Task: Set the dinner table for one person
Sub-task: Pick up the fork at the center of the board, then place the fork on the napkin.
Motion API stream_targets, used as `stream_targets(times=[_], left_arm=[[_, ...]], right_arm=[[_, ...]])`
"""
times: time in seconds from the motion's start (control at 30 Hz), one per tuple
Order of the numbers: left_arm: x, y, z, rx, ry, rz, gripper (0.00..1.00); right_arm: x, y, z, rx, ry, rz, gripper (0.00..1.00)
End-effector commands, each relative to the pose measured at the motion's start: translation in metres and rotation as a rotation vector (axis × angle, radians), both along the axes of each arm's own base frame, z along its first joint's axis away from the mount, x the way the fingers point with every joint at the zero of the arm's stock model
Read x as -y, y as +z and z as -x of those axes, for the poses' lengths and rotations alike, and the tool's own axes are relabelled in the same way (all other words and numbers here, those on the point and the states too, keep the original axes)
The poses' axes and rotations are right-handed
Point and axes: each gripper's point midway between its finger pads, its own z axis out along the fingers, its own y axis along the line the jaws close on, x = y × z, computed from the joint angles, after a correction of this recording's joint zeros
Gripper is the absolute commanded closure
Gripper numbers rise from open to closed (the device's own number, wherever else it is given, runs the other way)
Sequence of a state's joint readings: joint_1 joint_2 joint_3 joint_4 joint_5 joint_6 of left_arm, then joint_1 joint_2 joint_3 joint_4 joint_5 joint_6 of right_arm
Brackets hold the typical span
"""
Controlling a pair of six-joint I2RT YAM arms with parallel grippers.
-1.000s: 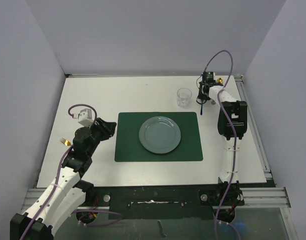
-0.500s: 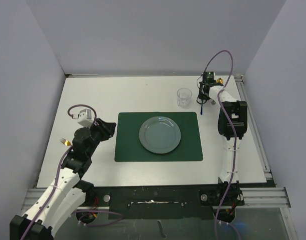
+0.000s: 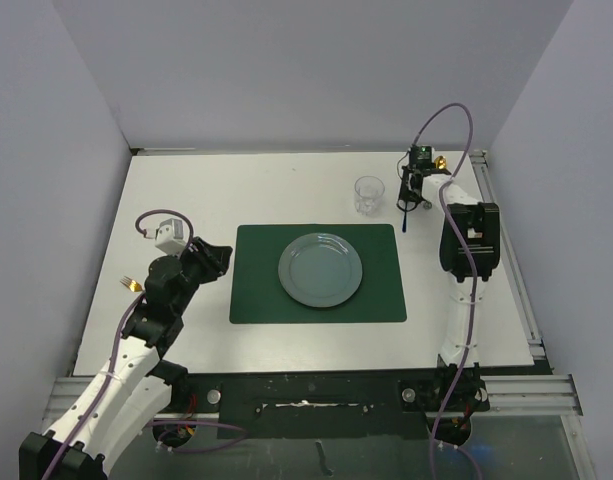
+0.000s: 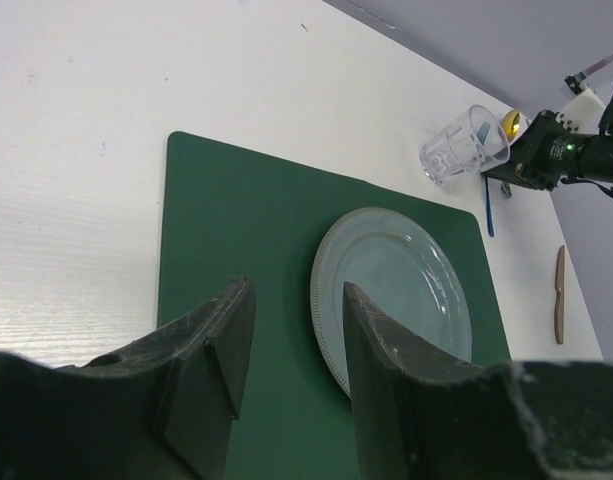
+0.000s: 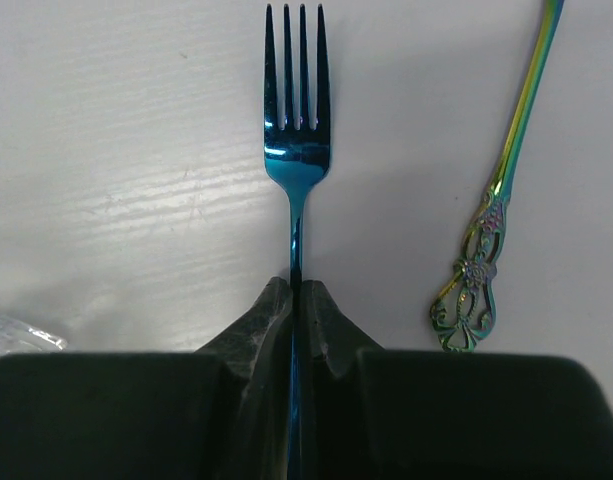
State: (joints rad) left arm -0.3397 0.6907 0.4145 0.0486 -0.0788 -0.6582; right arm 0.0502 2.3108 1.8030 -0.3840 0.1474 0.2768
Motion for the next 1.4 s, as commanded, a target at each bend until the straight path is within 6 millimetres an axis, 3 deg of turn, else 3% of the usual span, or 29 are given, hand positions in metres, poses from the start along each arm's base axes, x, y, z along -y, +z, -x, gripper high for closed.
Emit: stream_targets(times=[0.0, 0.17, 0.37, 0.5, 0.6, 0.77, 1.03, 1.23, 1.37], left_arm=[[0.002, 0.034, -0.003, 0.095, -0.007, 0.023, 0.62], [0.005, 0.035, -0.001, 0.102, -0.017, 0.041, 0.62], [0.005, 0.035, 0.0, 0.106, -0.019, 0.054, 0.62], [0.005, 0.032, 0.001, 0.099, -0.019, 0.061, 0.62], [0.007, 0.028, 0.001, 0.081, -0.025, 0.058, 0.62], [0.008, 0.025, 0.0, 0.063, -0.028, 0.066, 0.62], [0.006, 0.029, 0.005, 0.078, -0.021, 0.08, 0.62], [-0.003, 0.033, 0.011, 0.088, 0.006, 0.054, 0.62], [-0.008, 0.035, 0.014, 0.095, 0.02, 0.036, 0.62]], right_arm=[[0.009, 0.066, 0.003, 0.102, -0.036, 0.002, 1.0], [0.001, 0.138, 0.008, 0.235, -0.033, 0.001, 1.0], [-0.024, 0.203, 0.025, 0.353, 0.003, -0.02, 1.0], [-0.06, 0.237, 0.048, 0.422, 0.071, -0.081, 1.0], [-0.096, 0.25, 0.07, 0.446, 0.137, -0.147, 1.0], [-0.169, 0.255, 0.11, 0.436, 0.278, -0.262, 1.0], [-0.29, 0.223, 0.157, 0.358, 0.456, -0.331, 1.0], [-0.367, 0.191, 0.183, 0.277, 0.544, -0.373, 1.0], [-0.398, 0.169, 0.198, 0.243, 0.55, -0.33, 1.0]])
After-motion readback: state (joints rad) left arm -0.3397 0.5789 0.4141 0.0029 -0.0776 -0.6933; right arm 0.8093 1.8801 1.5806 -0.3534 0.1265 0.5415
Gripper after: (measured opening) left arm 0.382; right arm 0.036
